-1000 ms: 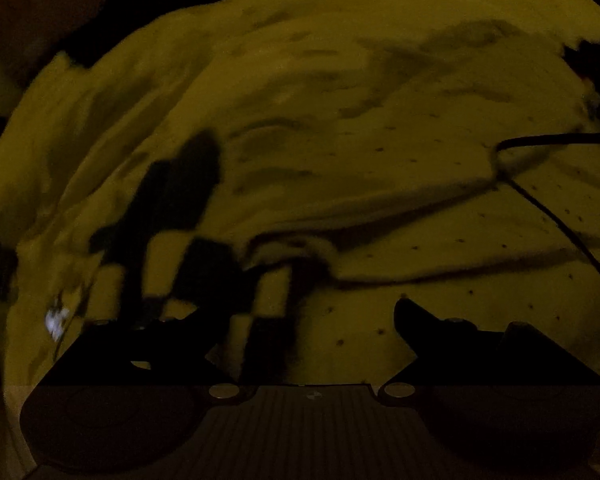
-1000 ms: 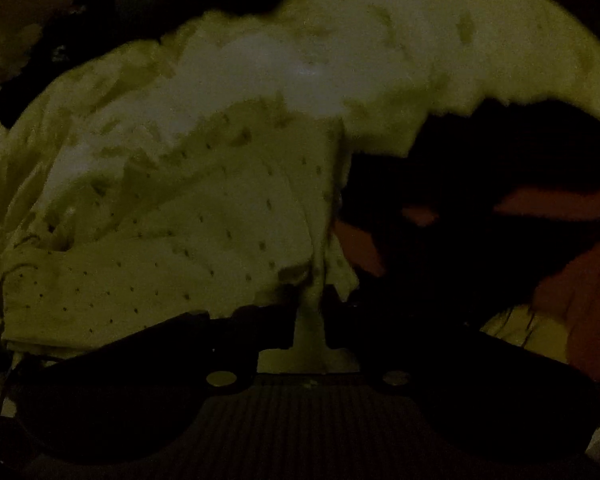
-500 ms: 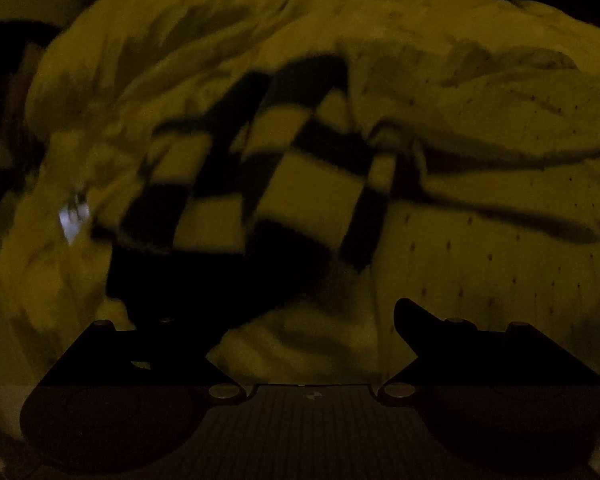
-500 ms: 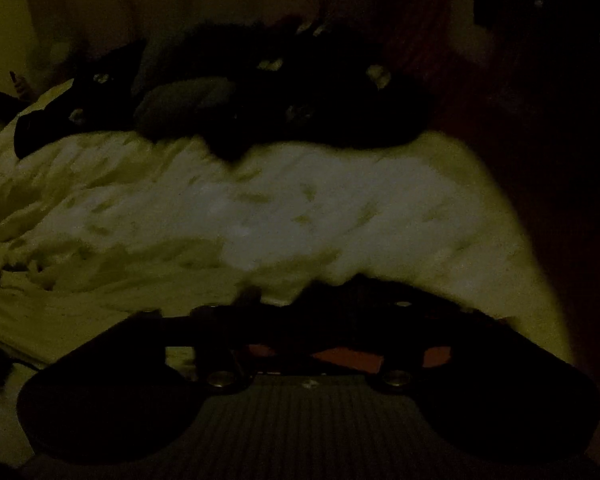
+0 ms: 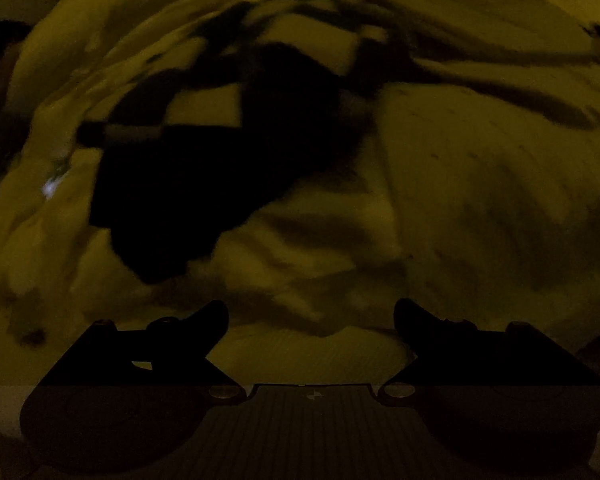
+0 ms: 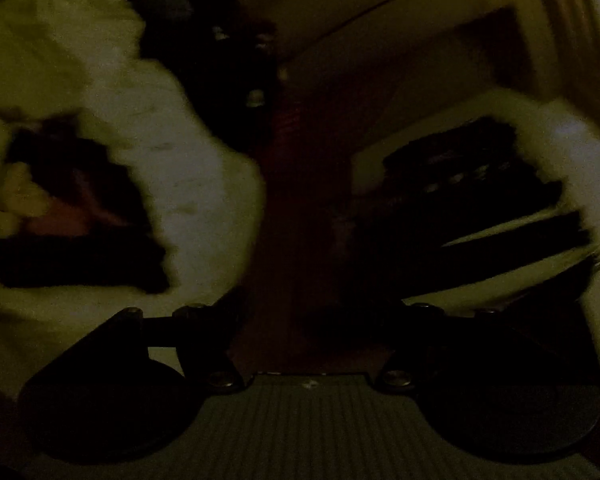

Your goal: Fold large clothes

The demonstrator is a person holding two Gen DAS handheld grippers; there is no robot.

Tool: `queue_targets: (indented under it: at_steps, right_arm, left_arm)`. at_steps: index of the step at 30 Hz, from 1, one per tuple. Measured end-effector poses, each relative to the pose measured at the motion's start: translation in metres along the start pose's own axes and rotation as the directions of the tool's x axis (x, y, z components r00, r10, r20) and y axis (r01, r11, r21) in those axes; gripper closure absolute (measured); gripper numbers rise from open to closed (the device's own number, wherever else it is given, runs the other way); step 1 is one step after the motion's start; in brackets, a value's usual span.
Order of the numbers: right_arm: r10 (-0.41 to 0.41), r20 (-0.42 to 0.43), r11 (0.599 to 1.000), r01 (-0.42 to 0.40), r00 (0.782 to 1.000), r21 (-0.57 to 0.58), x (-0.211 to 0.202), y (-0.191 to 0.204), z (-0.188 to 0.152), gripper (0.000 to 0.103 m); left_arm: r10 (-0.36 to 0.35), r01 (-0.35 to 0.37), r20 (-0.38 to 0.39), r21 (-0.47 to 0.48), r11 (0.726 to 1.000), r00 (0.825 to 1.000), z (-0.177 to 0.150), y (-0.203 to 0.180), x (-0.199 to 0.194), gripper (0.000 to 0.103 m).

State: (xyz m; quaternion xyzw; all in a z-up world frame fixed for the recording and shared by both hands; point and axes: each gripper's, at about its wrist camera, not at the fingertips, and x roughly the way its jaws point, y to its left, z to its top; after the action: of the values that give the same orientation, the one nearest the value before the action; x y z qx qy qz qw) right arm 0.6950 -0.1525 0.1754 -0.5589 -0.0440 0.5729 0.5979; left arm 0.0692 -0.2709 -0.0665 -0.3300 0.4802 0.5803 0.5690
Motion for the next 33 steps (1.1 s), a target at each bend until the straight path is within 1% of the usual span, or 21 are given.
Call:
queue_targets:
  at_steps: [2,4,5,6,7,9,12,13,16,18,20,23,25,26,27,28,29,30,31,32,33]
  right_arm:
    - [0.143,-0.029,0.989,-0.142,0.989,0.041,0.0,0.03,-0.002,0.031]
    - [0.293,-0.045,0.952,-0.288,0.955,0.102,0.003,0.079,0.003,0.031]
    - [0.373,-0.04,0.918,-0.362,0.927,0.159,0.005,0.102,0.006,0.032]
    - [0.454,-0.033,0.874,-0.438,0.89,0.213,0.009,0.125,0.01,0.032]
    - [0.53,-0.037,0.823,-0.504,0.847,0.263,0.015,0.151,0.014,0.033]
    - [0.639,-0.064,0.738,-0.587,0.767,0.331,0.031,0.197,0.02,0.037]
    - [0.745,-0.14,0.633,-0.624,0.652,0.458,0.062,0.251,0.015,0.04]
    - [0.761,-0.164,0.616,-0.62,0.628,0.486,0.07,0.26,0.01,0.041]
    - [0.767,-0.23,0.611,-0.571,0.599,0.548,0.088,0.281,-0.006,0.041]
    - [0.765,-0.278,0.624,-0.56,0.581,0.545,0.099,0.291,-0.016,0.041]
    - [0.75,-0.323,0.647,-0.538,0.577,0.541,0.109,0.3,-0.024,0.041]
    - [0.76,-0.341,0.637,-0.528,0.553,0.562,0.123,0.313,-0.029,0.041]
    - [0.755,-0.35,0.641,-0.51,0.555,0.573,0.129,0.322,-0.029,0.041]
    - [0.756,-0.349,0.638,-0.501,0.554,0.585,0.133,0.325,-0.027,0.043]
    - [0.762,-0.344,0.628,-0.493,0.549,0.603,0.135,0.328,-0.027,0.048]
    - [0.771,-0.339,0.613,-0.486,0.539,0.623,0.14,0.329,-0.026,0.049]
    - [0.774,-0.339,0.607,-0.478,0.534,0.635,0.142,0.33,-0.024,0.05]
    - [0.774,-0.342,0.606,-0.468,0.532,0.643,0.142,0.333,-0.02,0.059]
    - [0.782,-0.34,0.597,-0.469,0.523,0.65,0.143,0.334,-0.016,0.066]
    - [0.794,-0.332,0.581,-0.476,0.509,0.66,0.143,0.334,-0.014,0.087]
    - [0.811,-0.321,0.559,-0.485,0.49,0.673,0.144,0.333,-0.013,0.097]
  left_arm:
    - [-0.049,0.05,-0.018,0.047,0.998,0.999,-0.002,-0.01,0.005,0.0]
    - [-0.079,0.081,-0.027,0.074,0.994,0.997,-0.004,-0.019,0.01,0.0]
    - [-0.106,0.109,-0.034,0.075,0.991,0.994,-0.005,-0.024,0.013,0.0]
    - [-0.127,0.13,-0.041,0.066,0.989,0.991,-0.006,-0.028,0.016,0.0]
    - [-0.143,0.145,-0.054,0.049,0.988,0.988,-0.006,-0.03,0.021,0.0]
    - [-0.162,0.164,-0.087,0.012,0.986,0.983,-0.006,-0.036,0.029,0.0]
    - [-0.187,0.183,-0.117,-0.048,0.982,0.975,-0.01,-0.039,0.04,0.0]
    - [-0.193,0.185,-0.13,-0.07,0.98,0.973,-0.012,-0.039,0.043,0.0]
    - [-0.212,0.197,-0.151,-0.113,0.974,0.965,-0.015,-0.039,0.052,0.0]
    - [-0.218,0.202,-0.165,-0.111,0.973,0.962,-0.017,-0.043,0.058,0.0]
    - [-0.228,0.211,-0.182,-0.106,0.972,0.957,-0.017,-0.049,0.065,0.0]
    - [-0.259,0.242,-0.197,-0.108,0.964,0.946,-0.015,-0.059,0.075,0.0]
    - [-0.263,0.246,-0.206,-0.104,0.964,0.942,-0.014,-0.067,0.08,0.0]
    - [-0.262,0.246,-0.209,-0.102,0.964,0.942,-0.013,-0.071,0.083,0.001]
    - [-0.264,0.247,-0.211,-0.103,0.963,0.941,-0.013,-0.073,0.084,0.003]
    - [-0.268,0.25,-0.216,-0.11,0.962,0.939,-0.012,-0.076,0.087,0.009]
    - [-0.271,0.251,-0.219,-0.119,0.961,0.937,-0.012,-0.077,0.088,0.019]
    - [-0.278,0.254,-0.225,-0.13,0.958,0.934,-0.011,-0.078,0.089,0.021]
    - [-0.287,0.26,-0.227,-0.143,0.955,0.931,-0.011,-0.077,0.09,0.037]
    - [-0.3,0.269,-0.23,-0.156,0.95,0.926,-0.012,-0.075,0.089,0.056]
    - [-0.306,0.274,-0.232,-0.163,0.948,0.923,-0.013,-0.075,0.087,0.056]
